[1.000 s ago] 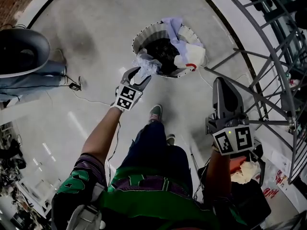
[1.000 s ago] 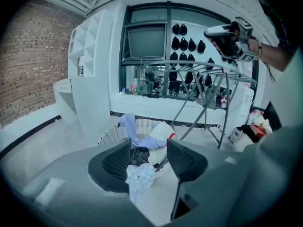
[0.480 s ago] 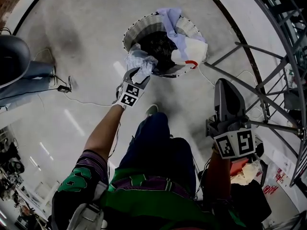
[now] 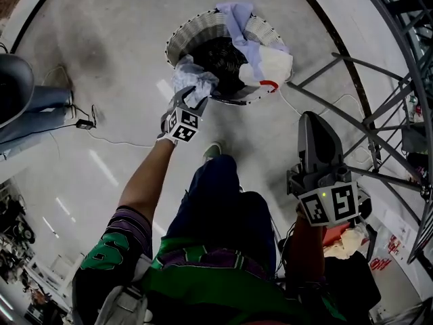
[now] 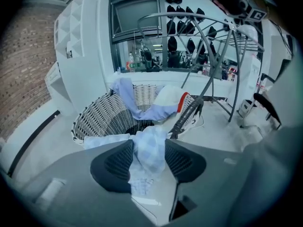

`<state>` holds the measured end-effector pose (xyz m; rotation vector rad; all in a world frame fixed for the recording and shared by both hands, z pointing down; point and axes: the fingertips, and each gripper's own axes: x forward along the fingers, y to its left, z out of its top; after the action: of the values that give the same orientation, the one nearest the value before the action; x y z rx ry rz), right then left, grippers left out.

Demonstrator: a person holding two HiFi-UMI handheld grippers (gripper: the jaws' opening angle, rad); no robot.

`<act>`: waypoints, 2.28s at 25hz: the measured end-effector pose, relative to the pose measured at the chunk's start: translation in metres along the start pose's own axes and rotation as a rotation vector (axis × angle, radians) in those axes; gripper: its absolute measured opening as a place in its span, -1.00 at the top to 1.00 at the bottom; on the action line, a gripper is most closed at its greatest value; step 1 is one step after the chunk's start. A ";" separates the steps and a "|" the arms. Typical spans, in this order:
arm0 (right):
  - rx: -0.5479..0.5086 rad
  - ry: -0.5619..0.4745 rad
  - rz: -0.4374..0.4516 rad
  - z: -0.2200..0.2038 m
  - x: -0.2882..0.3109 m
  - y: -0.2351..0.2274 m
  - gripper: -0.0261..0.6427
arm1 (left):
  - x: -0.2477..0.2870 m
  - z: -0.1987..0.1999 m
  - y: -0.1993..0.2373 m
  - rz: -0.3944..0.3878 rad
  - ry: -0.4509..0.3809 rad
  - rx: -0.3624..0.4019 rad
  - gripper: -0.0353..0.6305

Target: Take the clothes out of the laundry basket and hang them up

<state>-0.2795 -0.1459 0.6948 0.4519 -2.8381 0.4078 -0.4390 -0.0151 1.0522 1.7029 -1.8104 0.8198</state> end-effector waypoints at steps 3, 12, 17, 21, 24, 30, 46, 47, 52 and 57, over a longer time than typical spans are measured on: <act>0.009 0.003 -0.001 0.001 0.000 -0.003 0.92 | -0.001 -0.002 0.000 0.000 0.031 0.003 0.56; 0.033 0.019 -0.006 0.023 -0.015 0.009 0.92 | -0.042 0.022 0.012 0.016 0.013 -0.071 0.76; 0.026 0.012 -0.001 0.065 -0.036 0.028 0.92 | -0.088 0.057 0.020 0.036 -0.015 -0.078 0.76; 0.020 -0.011 -0.003 0.107 -0.062 0.039 0.92 | -0.129 0.091 0.022 0.052 -0.035 -0.068 0.76; 0.017 -0.027 -0.009 0.132 -0.084 0.041 0.92 | -0.156 0.115 0.020 0.068 -0.054 -0.059 0.76; -0.016 -0.077 -0.026 0.171 -0.125 0.050 0.92 | -0.207 0.153 0.024 0.107 -0.128 -0.049 0.76; -0.033 -0.232 -0.097 0.248 -0.282 0.064 0.92 | -0.384 0.302 -0.020 0.188 -0.408 -0.015 0.77; -0.038 -0.248 -0.102 0.253 -0.292 0.065 0.92 | -0.395 0.313 -0.025 0.190 -0.432 -0.004 0.77; -0.055 -0.313 -0.124 0.271 -0.348 0.063 0.92 | -0.442 0.366 -0.056 0.198 -0.538 0.016 0.77; -0.072 -0.366 -0.141 0.283 -0.400 0.069 0.92 | -0.492 0.403 -0.087 0.205 -0.619 0.021 0.77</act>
<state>0.0138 -0.0628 0.3047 0.7774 -3.1283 0.2113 -0.3013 0.0246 0.4267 1.9494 -2.4162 0.4029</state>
